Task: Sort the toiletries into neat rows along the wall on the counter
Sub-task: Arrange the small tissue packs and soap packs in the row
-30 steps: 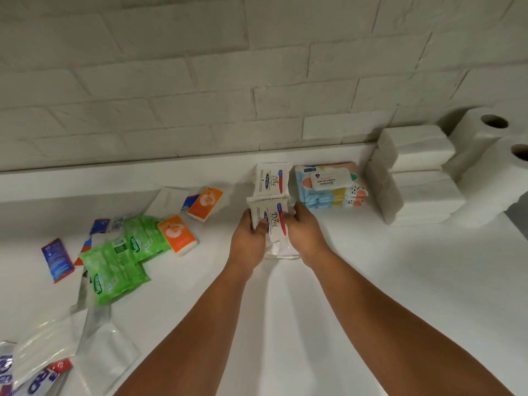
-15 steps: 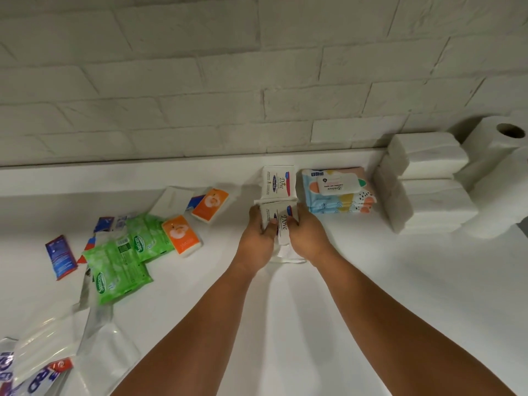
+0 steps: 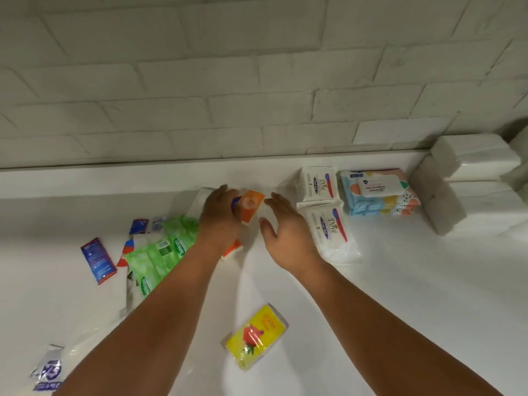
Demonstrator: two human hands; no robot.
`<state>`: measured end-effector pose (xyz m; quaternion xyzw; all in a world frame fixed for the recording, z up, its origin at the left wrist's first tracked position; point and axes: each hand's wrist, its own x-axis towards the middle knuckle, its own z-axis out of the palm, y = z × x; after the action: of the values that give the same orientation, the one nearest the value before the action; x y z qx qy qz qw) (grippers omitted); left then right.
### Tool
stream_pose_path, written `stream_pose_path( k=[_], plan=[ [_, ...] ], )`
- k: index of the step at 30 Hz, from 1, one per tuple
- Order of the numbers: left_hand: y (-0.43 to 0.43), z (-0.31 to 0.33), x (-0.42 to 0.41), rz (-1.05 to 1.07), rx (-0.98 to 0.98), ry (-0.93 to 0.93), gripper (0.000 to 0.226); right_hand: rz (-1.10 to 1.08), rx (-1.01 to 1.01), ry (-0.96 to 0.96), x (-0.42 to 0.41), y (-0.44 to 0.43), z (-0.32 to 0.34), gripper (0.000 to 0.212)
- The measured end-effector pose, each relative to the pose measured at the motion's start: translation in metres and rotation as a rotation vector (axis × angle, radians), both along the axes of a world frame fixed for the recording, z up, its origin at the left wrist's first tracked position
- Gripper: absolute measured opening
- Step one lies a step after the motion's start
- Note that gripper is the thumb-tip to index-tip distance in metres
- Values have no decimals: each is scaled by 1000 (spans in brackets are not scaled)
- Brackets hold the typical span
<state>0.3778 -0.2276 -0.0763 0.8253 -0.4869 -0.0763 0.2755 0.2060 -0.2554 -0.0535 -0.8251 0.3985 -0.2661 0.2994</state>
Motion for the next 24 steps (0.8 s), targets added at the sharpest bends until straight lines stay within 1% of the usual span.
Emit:
stream_pose_path(
  k=[2, 4, 5, 8, 10, 11, 15, 17, 19, 24],
  plan=[
    [-6, -9, 34, 21, 123, -134, 40, 35, 8, 55, 29, 1, -8, 44],
    [-13, -11, 52, -20, 210, -230, 43, 65, 20, 140, 53, -2, -20, 46],
    [-17, -12, 59, -72, 253, -238, 43, 79, 30, 192, 65, -3, -29, 50],
    [-26, -19, 70, -276, 425, -120, 43, 111, 26, 421, 89, -6, -56, 62],
    [-26, -32, 76, -393, 585, -161, 47, 99, -10, 528, 94, -1, -70, 72],
    [-24, -36, 80, -408, 617, -181, 50, 89, -29, 554, 93, 1, -75, 75],
    [-13, -44, 92, -354, 612, -125, 52, 64, -72, 557, 83, 14, -80, 70],
    [-2, -42, 92, -327, 577, -83, 52, 65, -81, 575, 78, 20, -81, 61],
    [12, -44, 91, -327, 549, -131, 53, 60, -87, 587, 72, 27, -83, 56],
    [50, -55, 90, -283, 469, -249, 56, 38, -107, 584, 63, 51, -82, 54]
  ],
)
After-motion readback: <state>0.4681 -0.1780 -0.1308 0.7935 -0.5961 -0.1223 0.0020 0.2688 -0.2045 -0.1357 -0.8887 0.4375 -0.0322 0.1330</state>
